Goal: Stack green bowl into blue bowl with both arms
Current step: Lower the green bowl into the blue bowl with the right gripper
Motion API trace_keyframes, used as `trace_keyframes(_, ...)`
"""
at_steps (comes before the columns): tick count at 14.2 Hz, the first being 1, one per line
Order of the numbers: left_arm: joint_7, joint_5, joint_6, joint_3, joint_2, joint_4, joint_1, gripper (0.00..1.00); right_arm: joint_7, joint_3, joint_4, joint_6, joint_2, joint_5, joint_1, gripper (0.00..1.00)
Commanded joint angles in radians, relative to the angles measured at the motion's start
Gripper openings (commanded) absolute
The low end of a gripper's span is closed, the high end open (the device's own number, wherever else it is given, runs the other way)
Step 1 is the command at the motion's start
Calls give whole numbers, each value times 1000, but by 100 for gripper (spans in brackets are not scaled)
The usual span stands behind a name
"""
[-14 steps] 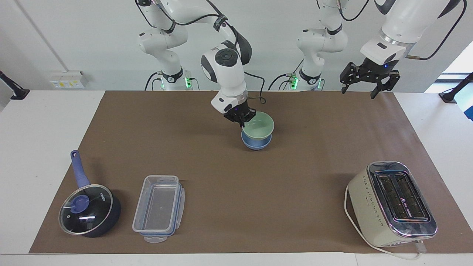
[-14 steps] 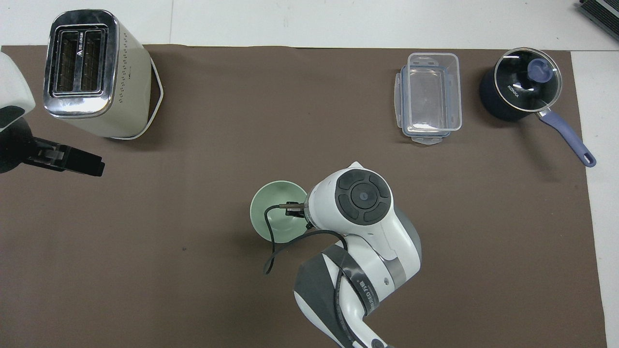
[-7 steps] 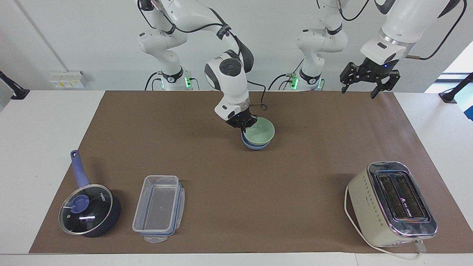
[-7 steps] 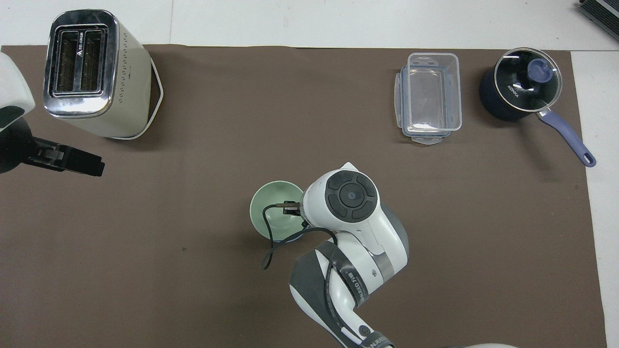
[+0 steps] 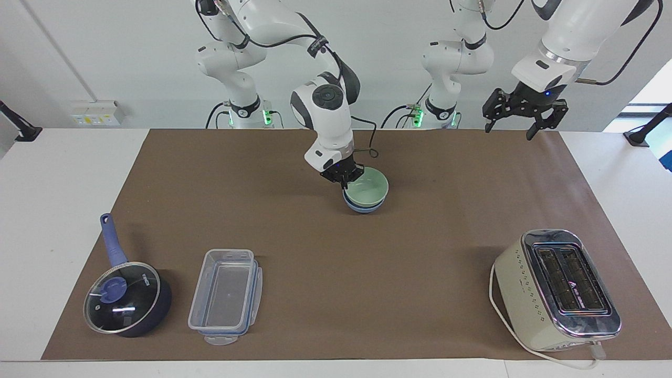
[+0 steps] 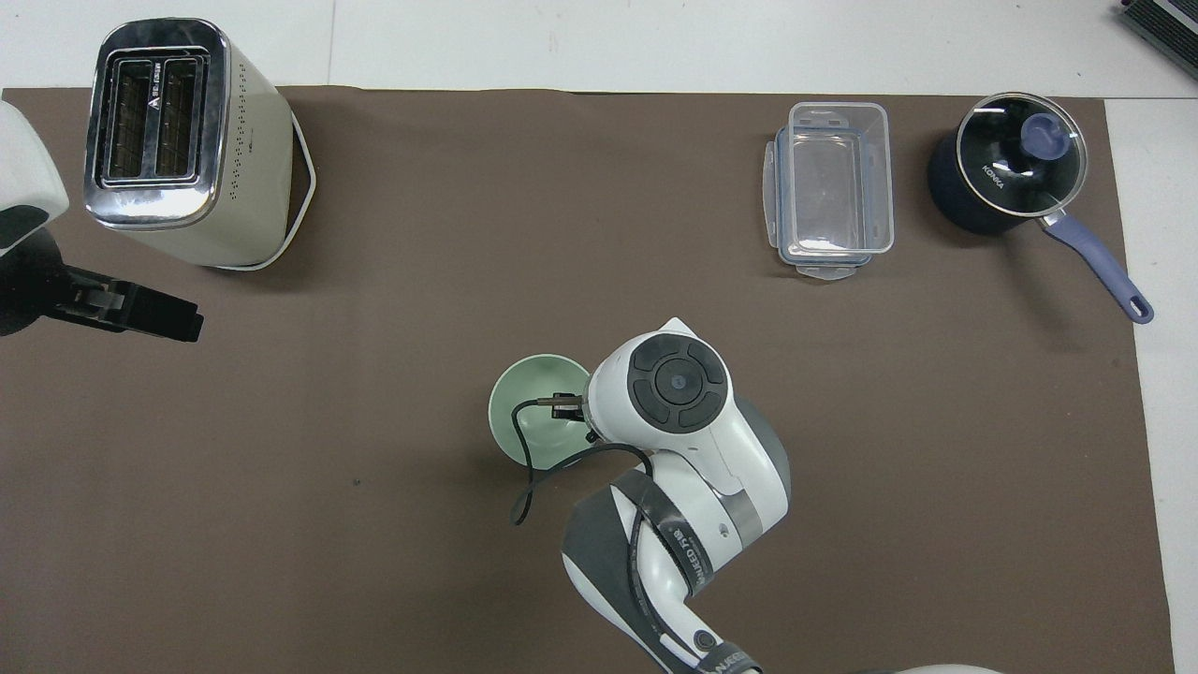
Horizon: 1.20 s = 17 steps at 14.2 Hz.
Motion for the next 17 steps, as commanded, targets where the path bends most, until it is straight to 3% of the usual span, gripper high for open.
trace_keyframes(1,9,16,-3,-4,-25,-25,7,100,4,-3,-20,15,-12,-15,3,0)
trace_keyframes(17,9,16,-3,-7,-25,-25,7,100,3,-3,-24,32,-6,-17,12,0)
